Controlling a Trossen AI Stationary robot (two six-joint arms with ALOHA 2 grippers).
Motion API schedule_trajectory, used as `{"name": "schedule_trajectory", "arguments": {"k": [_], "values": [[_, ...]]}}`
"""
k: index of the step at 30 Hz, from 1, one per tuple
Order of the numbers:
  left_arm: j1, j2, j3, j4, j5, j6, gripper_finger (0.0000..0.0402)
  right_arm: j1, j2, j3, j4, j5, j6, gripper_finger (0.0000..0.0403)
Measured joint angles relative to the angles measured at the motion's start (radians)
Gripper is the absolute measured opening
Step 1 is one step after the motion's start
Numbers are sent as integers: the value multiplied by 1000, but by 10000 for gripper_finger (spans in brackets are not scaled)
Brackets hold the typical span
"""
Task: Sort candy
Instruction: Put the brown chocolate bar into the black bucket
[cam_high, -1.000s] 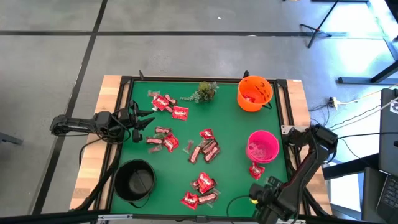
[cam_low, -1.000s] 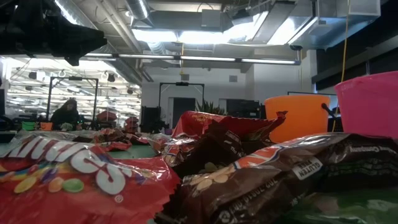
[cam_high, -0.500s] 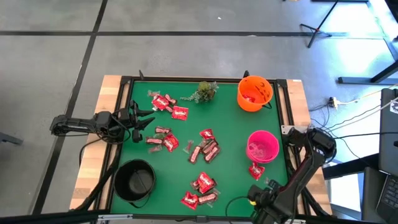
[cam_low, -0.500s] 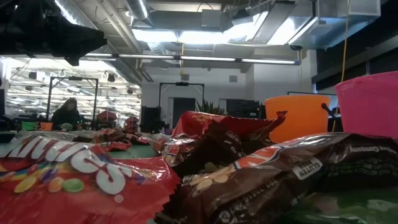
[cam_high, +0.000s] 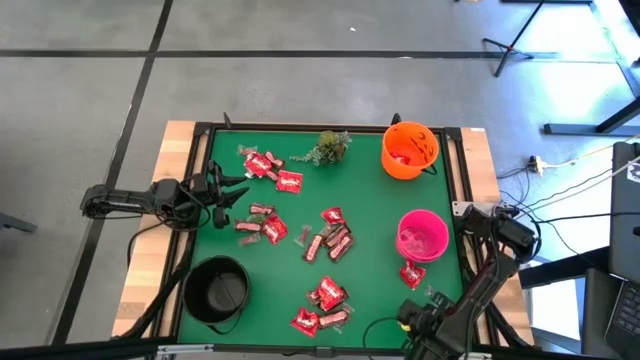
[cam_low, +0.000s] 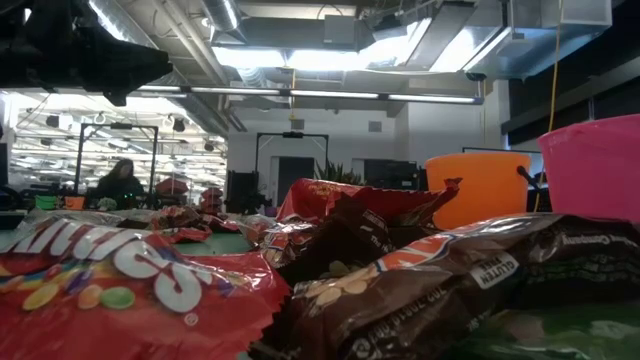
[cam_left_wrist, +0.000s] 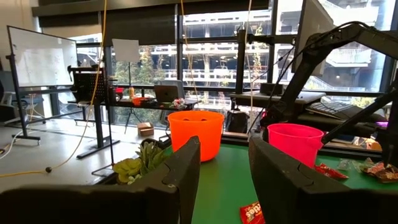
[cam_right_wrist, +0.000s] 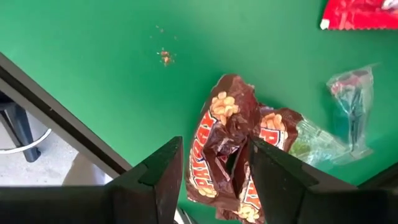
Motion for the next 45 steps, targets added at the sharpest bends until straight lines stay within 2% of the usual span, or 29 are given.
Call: {"name": "schedule_trajectory", "arguments": {"k": [24, 34, 45], "values": [[0, 0, 0, 0, 0, -8, 127, 48, 0, 13, -11, 13, 115, 178], [0, 0, 0, 0, 7, -11, 127, 47, 0, 13, -15, 53, 135, 178], [0, 0, 0, 85, 5, -3, 128, 47, 0, 13, -15, 161, 136, 178]]}}
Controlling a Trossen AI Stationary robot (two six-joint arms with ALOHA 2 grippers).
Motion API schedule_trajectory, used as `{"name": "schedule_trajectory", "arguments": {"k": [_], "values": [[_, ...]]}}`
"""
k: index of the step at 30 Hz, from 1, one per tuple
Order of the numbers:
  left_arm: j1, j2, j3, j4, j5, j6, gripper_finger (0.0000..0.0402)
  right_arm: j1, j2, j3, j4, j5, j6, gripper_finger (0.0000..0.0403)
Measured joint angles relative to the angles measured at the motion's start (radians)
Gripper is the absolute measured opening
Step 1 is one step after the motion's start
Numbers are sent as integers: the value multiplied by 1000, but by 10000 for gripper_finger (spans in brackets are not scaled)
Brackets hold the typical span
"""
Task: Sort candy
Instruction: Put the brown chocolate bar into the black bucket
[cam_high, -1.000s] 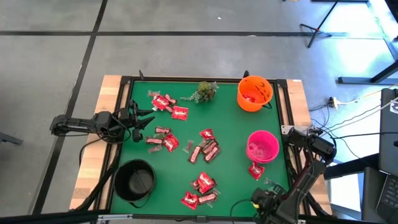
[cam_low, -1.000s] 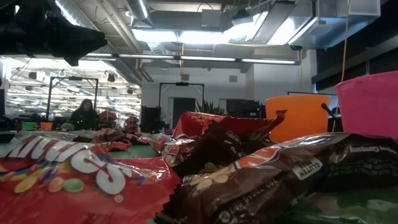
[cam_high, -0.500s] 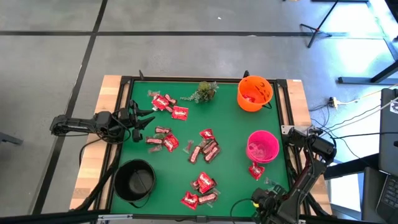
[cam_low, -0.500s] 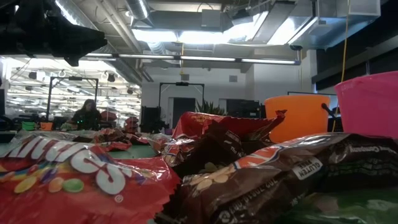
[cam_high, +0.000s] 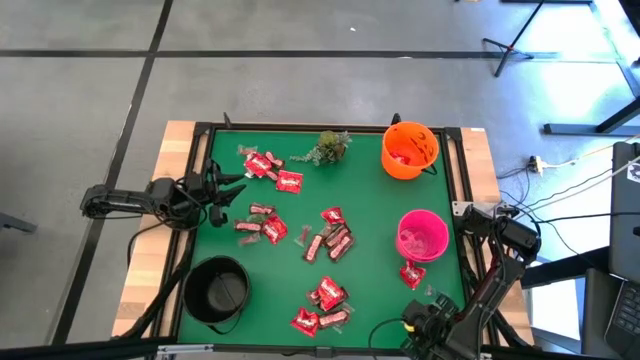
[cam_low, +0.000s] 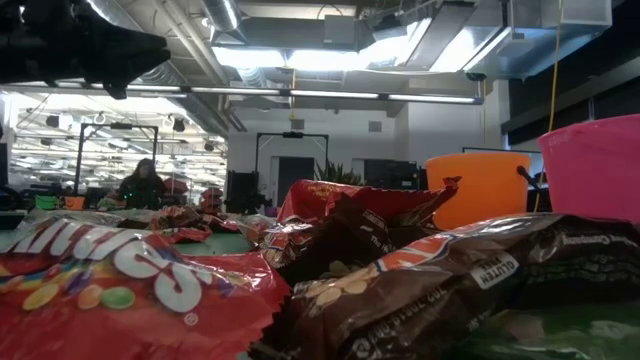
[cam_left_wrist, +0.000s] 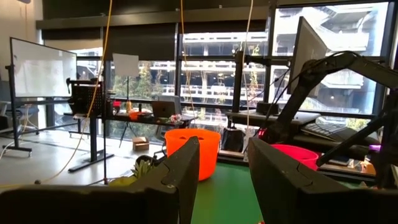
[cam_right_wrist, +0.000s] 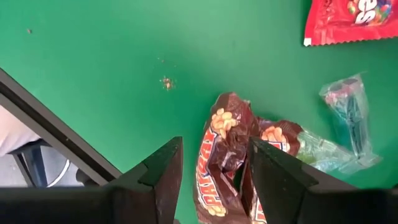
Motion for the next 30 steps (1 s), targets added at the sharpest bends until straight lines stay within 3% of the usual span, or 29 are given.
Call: {"name": "schedule_trajectory", "arguments": {"k": [15, 30], "values": [[0, 0, 0, 0, 1, 1, 128, 0, 0, 0, -25, 8, 60, 182], [0, 0, 0, -1, 2, 2, 128, 0, 0, -37, -7, -33, 61, 263]]}}
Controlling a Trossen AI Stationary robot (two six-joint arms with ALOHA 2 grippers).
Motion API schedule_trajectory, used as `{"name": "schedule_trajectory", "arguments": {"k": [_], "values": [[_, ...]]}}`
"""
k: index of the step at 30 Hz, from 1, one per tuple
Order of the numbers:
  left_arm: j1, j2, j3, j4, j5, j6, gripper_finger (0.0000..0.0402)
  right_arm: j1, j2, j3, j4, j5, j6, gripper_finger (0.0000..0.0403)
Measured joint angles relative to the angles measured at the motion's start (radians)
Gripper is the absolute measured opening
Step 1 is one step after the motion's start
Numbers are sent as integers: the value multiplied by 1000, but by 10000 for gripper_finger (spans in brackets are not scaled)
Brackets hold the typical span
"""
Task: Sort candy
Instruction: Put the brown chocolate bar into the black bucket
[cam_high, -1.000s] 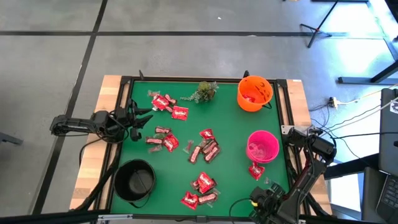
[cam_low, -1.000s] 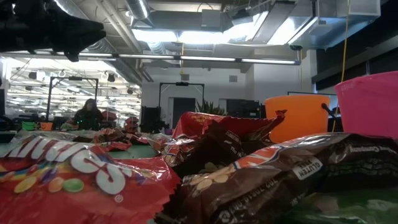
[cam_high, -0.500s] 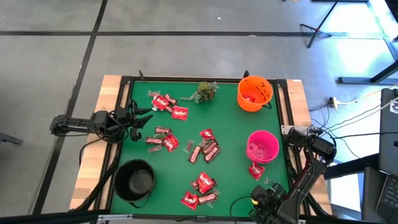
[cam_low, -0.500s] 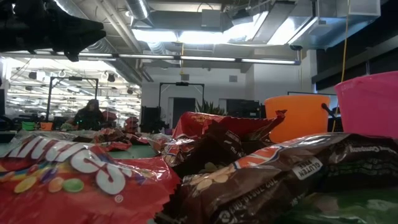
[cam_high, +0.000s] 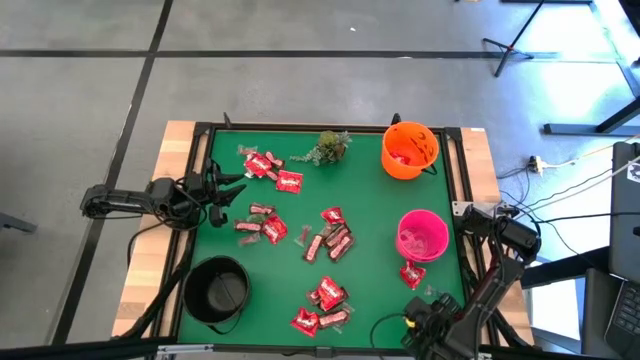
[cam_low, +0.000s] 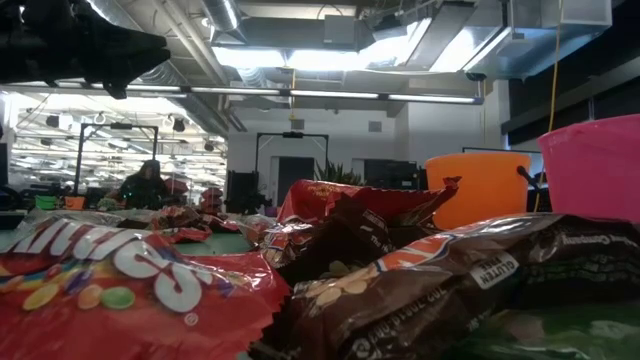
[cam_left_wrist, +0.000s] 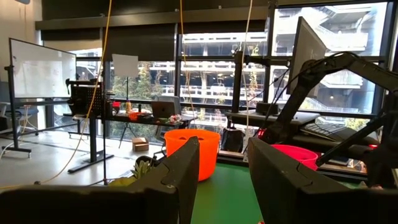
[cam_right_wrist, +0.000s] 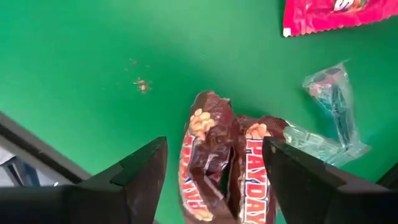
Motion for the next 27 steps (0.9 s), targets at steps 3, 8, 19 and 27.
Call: {"name": "schedule_trajectory", "arguments": {"k": [3, 8, 19, 27], "values": [[0, 0, 0, 0, 0, 0, 128, 0, 0, -37, 40, -15, 2, 264], [0, 0, 0, -1, 0, 0, 128, 0, 0, -98, 107, -65, 34, 264], [0, 0, 0, -1, 0, -2, 128, 0, 0, -114, 117, -86, 17, 169], [0, 0, 0, -1, 0, -3, 128, 0, 0, -109, 117, -61, -9, 49]]}}
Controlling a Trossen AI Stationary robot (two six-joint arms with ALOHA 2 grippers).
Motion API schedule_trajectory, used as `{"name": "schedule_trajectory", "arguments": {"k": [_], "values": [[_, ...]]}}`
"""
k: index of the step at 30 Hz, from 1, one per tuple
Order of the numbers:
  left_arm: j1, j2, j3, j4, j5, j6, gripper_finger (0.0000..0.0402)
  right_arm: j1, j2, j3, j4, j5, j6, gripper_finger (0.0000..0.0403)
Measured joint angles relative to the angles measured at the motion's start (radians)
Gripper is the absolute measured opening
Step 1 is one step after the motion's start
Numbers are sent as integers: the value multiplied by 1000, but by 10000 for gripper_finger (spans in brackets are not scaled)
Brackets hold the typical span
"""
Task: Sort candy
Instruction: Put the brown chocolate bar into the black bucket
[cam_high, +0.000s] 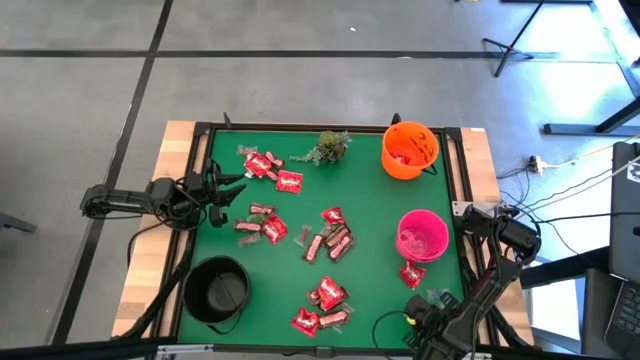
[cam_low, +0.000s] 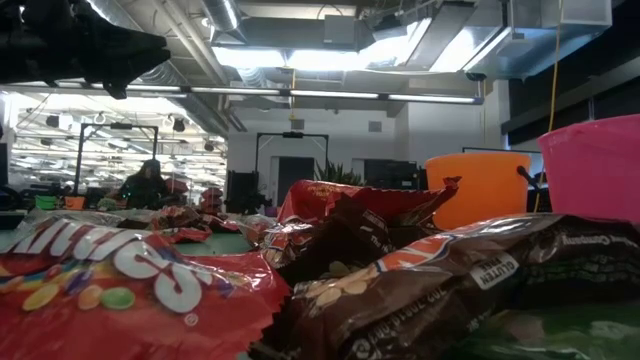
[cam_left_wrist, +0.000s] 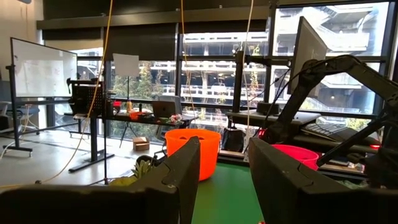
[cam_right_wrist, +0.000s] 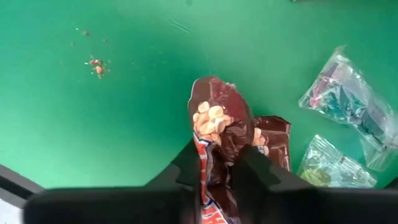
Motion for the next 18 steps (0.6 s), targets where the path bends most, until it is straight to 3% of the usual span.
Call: {"name": "schedule_trajectory", "arguments": {"k": [4, 13, 18], "values": [[0, 0, 0, 0, 0, -1, 128, 0, -3, 34, -25, 104, -4, 39], [0, 0, 0, 1, 8, -8, 128, 0, -19, 191, -222, 360, -3, 64], [0, 0, 0, 9, 157, -40, 128, 0, -19, 280, -313, 584, -9, 53]]}}
